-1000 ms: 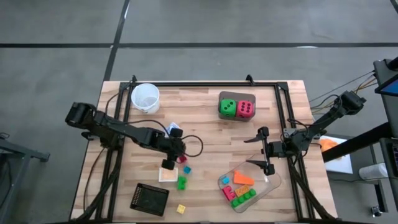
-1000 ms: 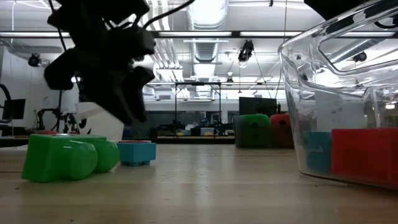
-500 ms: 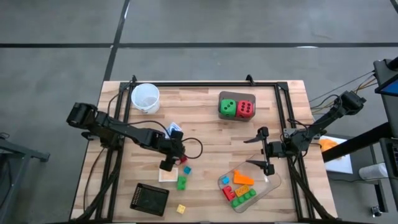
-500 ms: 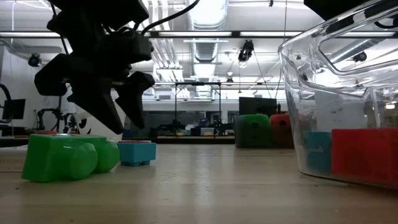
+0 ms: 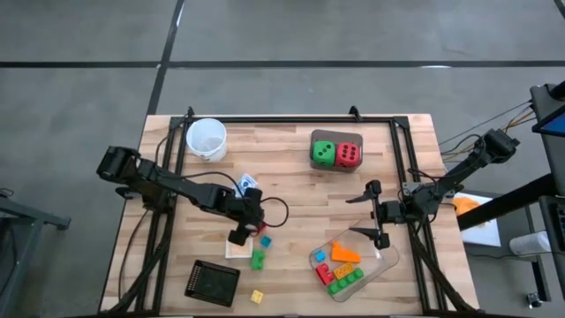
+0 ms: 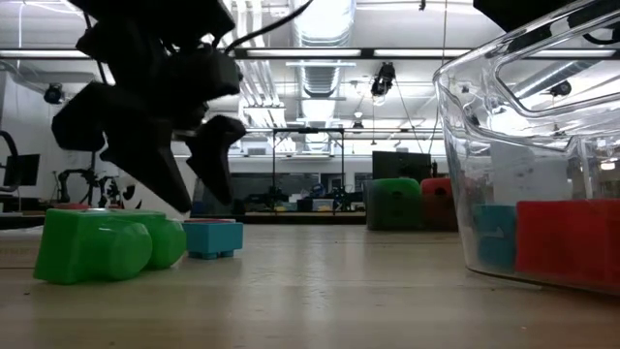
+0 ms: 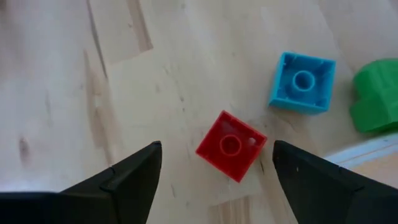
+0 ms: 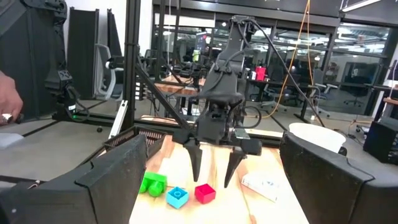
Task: Pick & Place Toys
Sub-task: Put the red game piece into the transparent bin
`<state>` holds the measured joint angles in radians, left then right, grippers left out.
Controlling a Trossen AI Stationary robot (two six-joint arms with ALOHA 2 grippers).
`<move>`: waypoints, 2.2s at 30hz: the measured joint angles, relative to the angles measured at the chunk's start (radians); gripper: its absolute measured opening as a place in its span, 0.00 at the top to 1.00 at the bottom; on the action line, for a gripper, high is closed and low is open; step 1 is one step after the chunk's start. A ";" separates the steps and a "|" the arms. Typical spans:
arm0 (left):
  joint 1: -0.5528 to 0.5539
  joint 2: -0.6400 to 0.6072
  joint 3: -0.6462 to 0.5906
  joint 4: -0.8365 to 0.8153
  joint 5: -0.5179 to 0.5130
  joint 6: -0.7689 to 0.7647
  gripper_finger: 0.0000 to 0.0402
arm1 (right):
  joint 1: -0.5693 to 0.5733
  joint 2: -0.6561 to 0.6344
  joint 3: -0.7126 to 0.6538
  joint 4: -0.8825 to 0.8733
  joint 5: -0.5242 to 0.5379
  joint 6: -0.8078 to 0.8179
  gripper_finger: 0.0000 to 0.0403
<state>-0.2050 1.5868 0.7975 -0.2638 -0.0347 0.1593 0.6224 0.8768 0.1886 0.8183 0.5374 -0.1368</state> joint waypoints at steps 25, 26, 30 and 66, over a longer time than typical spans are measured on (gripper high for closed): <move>-0.002 0.104 0.021 0.040 -0.025 0.087 0.70 | 0.000 0.000 0.000 -0.004 0.000 0.002 0.12; -0.002 0.104 0.021 0.040 -0.033 0.094 0.70 | 0.000 0.000 0.000 -0.004 0.000 0.002 0.12; -0.002 0.101 0.023 0.040 -0.114 0.103 0.70 | 0.000 0.000 0.000 -0.004 0.000 0.002 0.12; -0.073 0.465 0.655 0.281 0.140 0.105 0.47 | -0.010 0.006 0.000 -0.008 0.002 0.002 0.12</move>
<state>-0.2779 2.0513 1.4528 0.0175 0.1055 0.2640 0.6125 0.8825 0.1883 0.8104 0.5391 -0.1349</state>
